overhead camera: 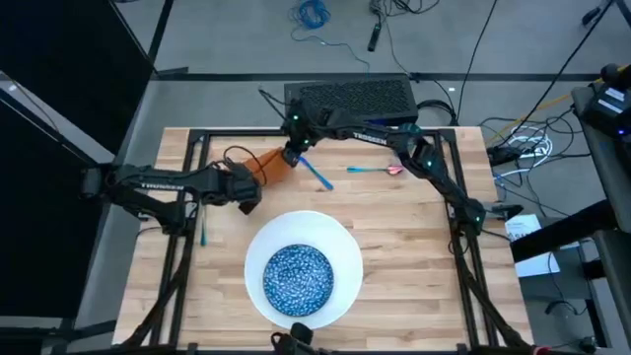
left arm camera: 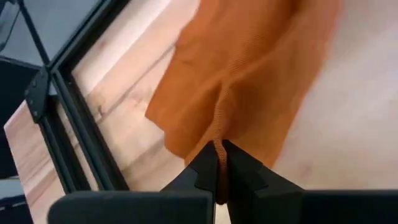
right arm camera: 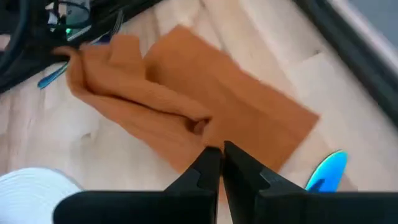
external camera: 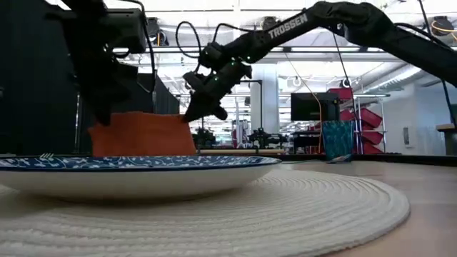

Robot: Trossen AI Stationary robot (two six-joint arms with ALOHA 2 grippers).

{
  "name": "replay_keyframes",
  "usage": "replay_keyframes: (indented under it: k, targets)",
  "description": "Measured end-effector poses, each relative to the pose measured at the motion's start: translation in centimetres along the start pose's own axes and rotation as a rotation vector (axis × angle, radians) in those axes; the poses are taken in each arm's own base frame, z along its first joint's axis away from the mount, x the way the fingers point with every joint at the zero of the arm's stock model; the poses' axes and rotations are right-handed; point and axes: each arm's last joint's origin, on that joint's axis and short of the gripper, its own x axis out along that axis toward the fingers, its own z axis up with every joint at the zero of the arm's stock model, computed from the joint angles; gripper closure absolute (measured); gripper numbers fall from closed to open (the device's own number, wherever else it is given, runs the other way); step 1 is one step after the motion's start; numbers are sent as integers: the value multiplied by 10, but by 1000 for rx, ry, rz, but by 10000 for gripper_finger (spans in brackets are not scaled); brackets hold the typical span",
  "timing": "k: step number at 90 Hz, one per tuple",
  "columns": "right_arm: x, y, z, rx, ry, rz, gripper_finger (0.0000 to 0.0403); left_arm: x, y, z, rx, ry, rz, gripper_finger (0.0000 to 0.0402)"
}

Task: Set table place
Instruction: Fold the orange table napkin

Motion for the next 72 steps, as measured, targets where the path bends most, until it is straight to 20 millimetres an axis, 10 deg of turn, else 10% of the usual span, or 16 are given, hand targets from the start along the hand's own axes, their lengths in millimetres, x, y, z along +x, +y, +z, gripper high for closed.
replay_keyframes:
  k: [72]
  targets:
    - [-13, -25, 20, 110, -161, 101, 385, 24, 29, 31, -61, -36, -13, 400]
